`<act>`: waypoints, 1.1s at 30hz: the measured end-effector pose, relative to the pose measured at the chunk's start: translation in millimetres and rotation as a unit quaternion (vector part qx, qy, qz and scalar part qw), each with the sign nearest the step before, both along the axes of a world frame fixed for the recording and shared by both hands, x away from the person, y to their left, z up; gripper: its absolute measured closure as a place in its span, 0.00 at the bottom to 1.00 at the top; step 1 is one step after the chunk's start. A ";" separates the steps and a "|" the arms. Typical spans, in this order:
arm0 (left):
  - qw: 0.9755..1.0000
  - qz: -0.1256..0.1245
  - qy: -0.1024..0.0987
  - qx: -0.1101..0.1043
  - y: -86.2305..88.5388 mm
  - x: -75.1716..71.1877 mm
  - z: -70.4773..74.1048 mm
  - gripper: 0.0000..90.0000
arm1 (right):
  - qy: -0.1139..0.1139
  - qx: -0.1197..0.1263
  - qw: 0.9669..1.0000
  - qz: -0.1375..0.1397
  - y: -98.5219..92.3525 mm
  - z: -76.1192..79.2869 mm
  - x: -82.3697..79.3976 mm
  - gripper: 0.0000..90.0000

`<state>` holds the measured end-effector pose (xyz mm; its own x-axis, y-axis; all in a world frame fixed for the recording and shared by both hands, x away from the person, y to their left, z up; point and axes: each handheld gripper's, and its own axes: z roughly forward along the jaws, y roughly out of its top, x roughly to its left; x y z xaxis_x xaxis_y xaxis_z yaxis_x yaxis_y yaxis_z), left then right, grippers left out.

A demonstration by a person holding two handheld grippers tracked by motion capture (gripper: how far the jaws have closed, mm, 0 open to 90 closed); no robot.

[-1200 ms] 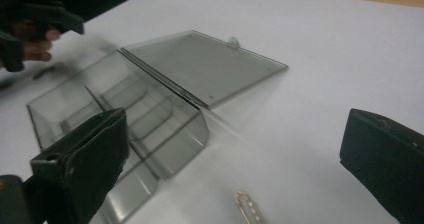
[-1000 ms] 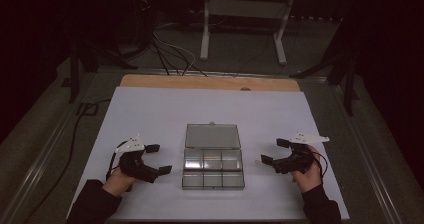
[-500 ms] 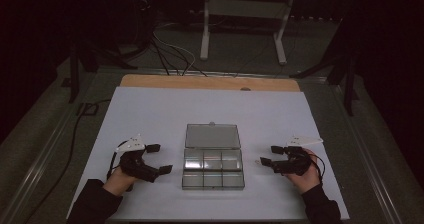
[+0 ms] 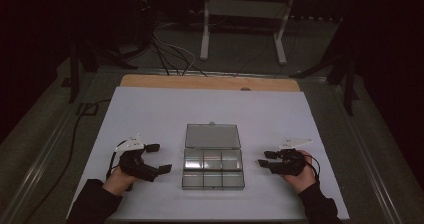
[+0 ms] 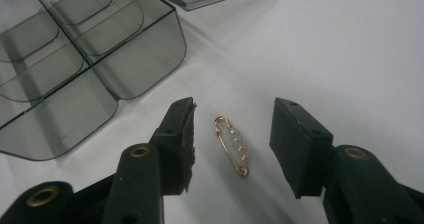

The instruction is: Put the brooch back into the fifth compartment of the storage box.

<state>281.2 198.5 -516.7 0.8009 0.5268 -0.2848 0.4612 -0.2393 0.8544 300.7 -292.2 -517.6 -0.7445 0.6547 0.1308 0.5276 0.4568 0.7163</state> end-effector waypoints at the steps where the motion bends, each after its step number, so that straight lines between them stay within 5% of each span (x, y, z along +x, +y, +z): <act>1: 1.000 0.000 0.000 0.000 0.0 0.1 -0.1 0.01 | -0.002 -0.002 1.000 0.006 0.9 -0.5 0.7 0.59; 14: 1.000 0.001 0.002 -0.002 0.5 0.6 -0.2 0.01 | -0.019 -0.040 0.998 0.038 2.5 -7.2 6.8 0.68; 23: 1.000 0.000 0.002 0.000 0.4 0.6 -0.5 0.01 | -0.035 -0.081 0.994 0.060 9.8 -9.5 4.5 0.80; 33: 1.000 -0.001 0.002 0.001 0.4 0.6 -0.7 0.01 | -0.014 -0.072 0.996 0.058 12.0 -8.8 5.0 0.94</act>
<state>281.8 198.9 -517.3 0.8005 0.5265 -0.2862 0.4640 -0.2423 0.8520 305.7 -280.2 -526.4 -0.8187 0.5739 0.0197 0.4451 0.6125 0.6532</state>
